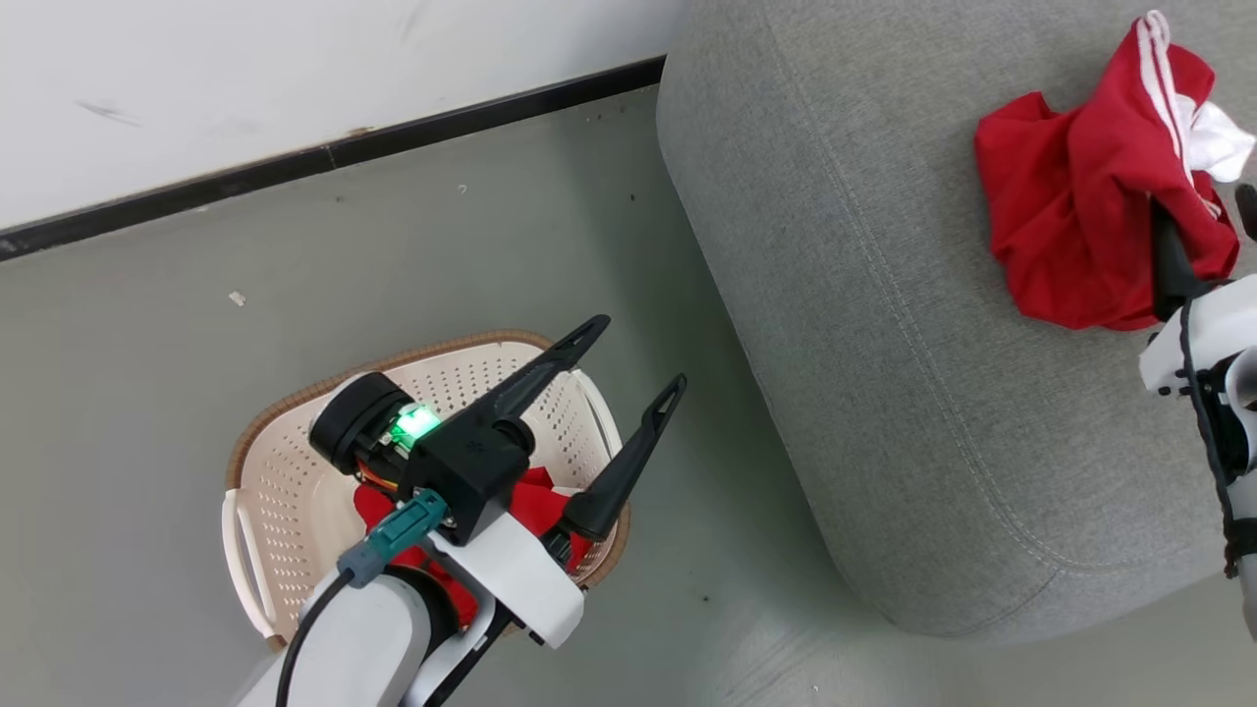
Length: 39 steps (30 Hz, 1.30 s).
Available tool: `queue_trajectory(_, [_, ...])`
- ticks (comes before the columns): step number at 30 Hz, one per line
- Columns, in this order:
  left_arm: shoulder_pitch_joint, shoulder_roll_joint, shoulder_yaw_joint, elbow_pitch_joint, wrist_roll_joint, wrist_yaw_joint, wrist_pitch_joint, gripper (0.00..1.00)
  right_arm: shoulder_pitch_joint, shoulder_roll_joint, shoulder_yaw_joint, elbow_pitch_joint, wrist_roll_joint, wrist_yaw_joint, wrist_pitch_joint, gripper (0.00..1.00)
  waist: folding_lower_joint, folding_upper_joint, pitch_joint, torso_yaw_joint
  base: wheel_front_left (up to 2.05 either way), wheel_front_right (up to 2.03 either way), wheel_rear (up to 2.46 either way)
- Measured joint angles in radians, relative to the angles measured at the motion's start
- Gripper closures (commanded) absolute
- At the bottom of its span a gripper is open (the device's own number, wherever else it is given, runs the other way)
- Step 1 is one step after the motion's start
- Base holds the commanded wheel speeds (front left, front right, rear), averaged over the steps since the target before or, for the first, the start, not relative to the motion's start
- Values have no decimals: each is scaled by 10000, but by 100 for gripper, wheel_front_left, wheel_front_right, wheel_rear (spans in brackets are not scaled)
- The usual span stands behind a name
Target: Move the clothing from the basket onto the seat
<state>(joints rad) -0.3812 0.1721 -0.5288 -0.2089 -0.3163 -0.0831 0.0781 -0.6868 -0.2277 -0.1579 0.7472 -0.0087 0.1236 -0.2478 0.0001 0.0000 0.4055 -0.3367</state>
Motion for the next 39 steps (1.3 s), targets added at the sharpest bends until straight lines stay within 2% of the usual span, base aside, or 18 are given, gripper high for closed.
queue_trajectory(8, [42, 23, 339, 178, -104, 19, -376, 0, 1112, 215, 192, -1806, 203, 0, -4, 0, 0, 0, -333, -170, 0, 0, 0])
queue_trajectory(19, [501, 54, 1131, 585, -261, 476, -1081, 0, 1713, 639, 512, -3870, 357, 0, -73, 0, 0, 0, -884, -35, 0, 0, 0])
queue_trajectory(29, [1202, 79, 1964, 1022, -520, 1012, -1695, 0, 1910, 1062, 972, -5041, 309, 0, -73, 0, -1, 0, -1359, 406, 0, 0, 0])
queue_trajectory(39, [2208, 249, 3051, 1653, -556, 1779, -2452, 0, 2698, 1396, 1135, -5519, 194, 0, -73, 0, 0, 0, -1915, 1091, 0, 0, 0])
